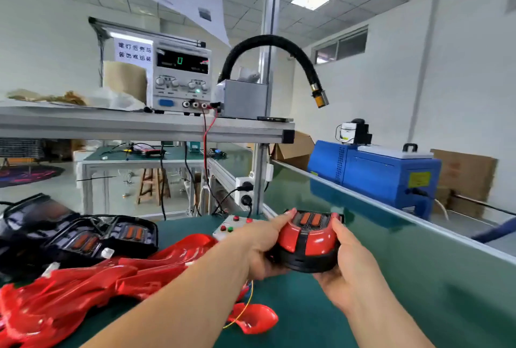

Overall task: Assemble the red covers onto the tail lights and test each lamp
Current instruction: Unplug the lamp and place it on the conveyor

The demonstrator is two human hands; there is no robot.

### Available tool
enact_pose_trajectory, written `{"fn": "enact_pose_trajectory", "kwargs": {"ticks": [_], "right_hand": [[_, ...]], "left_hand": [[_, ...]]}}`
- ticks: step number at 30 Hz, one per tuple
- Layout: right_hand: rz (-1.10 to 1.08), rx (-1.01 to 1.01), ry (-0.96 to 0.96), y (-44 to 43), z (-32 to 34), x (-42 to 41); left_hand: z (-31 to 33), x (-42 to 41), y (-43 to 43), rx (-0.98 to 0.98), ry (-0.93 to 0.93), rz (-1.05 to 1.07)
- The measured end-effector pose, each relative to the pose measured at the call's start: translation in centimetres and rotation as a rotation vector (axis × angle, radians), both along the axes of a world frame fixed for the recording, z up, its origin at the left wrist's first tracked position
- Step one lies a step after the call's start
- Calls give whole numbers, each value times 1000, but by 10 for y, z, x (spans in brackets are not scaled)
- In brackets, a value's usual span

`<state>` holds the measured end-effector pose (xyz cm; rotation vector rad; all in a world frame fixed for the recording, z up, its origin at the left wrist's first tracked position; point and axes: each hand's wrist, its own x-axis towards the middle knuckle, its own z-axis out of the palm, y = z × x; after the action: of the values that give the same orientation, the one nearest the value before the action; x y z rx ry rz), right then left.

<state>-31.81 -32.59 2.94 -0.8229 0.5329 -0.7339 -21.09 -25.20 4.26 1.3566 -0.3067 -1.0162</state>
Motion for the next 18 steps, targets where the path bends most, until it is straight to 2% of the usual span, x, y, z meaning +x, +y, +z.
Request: {"fn": "enact_pose_trajectory", "kwargs": {"ticks": [3,10,15,18], "right_hand": [[-74,47,22,-43,10,-11],[-99,134,12,-119,30,-3],[-111,120,-34,-158,23,16],[-126,84,-45,-173,17,29]], "left_hand": [[9,-2,-52,39,7,-57],[24,9,-136,124,-7,-123],[20,21,-169,17,14,-123],[16,30,-184,-63,-140,-19]]}}
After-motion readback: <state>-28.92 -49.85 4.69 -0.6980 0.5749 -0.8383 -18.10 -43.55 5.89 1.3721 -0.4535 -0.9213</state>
